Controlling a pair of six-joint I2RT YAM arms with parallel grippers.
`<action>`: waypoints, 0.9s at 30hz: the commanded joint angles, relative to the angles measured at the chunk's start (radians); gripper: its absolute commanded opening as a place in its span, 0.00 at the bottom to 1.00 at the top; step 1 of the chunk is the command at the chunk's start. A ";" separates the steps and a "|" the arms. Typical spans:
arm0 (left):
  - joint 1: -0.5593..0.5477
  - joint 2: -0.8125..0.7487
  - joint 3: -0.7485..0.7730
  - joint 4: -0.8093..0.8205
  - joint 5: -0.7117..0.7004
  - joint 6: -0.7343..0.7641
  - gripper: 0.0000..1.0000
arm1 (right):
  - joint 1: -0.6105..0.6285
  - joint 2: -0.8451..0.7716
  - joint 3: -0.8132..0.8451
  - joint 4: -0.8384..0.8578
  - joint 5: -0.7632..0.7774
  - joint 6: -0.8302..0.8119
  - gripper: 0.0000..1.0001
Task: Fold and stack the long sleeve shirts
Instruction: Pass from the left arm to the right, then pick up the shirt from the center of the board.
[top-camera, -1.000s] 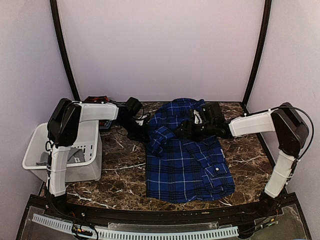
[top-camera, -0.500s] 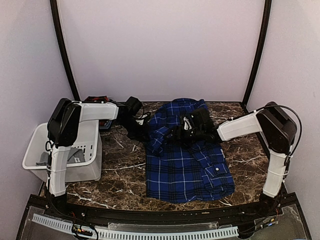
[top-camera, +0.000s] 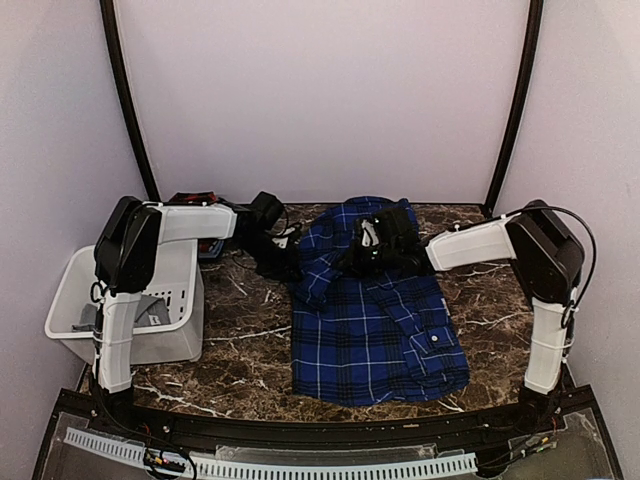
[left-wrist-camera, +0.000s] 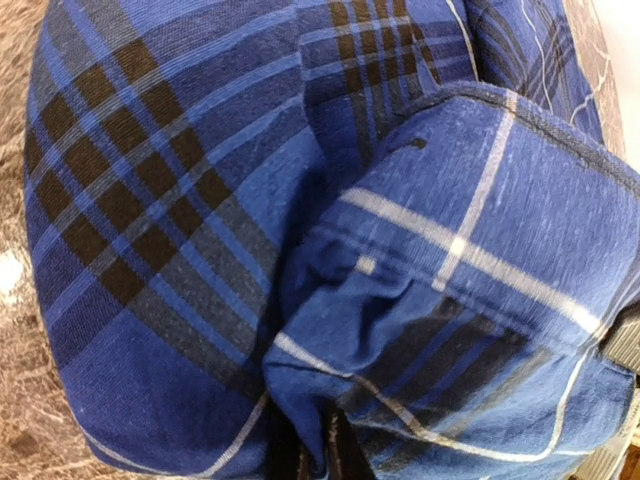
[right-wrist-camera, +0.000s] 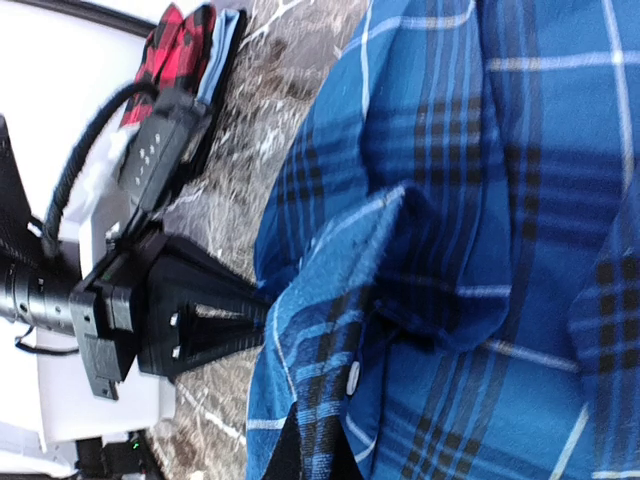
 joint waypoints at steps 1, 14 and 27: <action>-0.002 -0.113 0.008 0.018 0.031 -0.034 0.17 | 0.004 -0.069 0.056 -0.059 0.113 -0.141 0.00; -0.025 -0.360 -0.276 0.188 0.070 -0.194 0.48 | -0.038 -0.143 0.321 -0.192 0.329 -0.530 0.00; -0.205 -0.475 -0.566 0.189 -0.047 -0.326 0.48 | -0.156 -0.133 0.547 -0.220 0.240 -0.670 0.00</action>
